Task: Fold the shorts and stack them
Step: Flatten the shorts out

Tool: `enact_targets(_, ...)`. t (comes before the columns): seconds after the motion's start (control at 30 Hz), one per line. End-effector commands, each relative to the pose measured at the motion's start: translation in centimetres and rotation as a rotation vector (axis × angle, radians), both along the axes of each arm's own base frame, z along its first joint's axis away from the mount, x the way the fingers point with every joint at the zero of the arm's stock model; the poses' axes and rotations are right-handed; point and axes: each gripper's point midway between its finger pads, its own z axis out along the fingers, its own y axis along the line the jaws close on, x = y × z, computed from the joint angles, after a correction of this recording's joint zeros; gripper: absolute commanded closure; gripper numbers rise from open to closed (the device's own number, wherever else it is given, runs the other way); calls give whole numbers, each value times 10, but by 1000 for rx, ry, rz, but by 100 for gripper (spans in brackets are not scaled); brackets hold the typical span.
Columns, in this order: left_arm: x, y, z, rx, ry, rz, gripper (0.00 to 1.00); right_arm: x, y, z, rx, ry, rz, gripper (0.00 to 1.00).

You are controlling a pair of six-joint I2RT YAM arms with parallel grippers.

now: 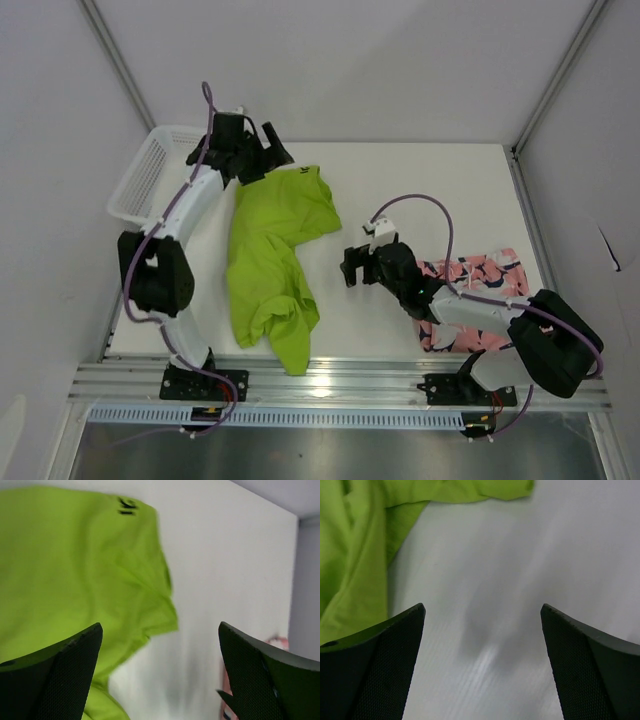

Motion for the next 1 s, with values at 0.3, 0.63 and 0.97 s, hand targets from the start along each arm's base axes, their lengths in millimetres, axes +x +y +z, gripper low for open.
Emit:
enact_targets(0.3, -179, -5, 54, 1, -171, -68, 1, -76, 100, 35, 73, -103, 586, 12)
enact_targets(0.63, -249, 28, 14, 75, -117, -57, 1, -95, 129, 10, -25, -66, 683, 27)
enact_targets(0.97, -281, 22, -34, 102, -6, -188, 1, -55, 116, 12, -62, -73, 446, 100)
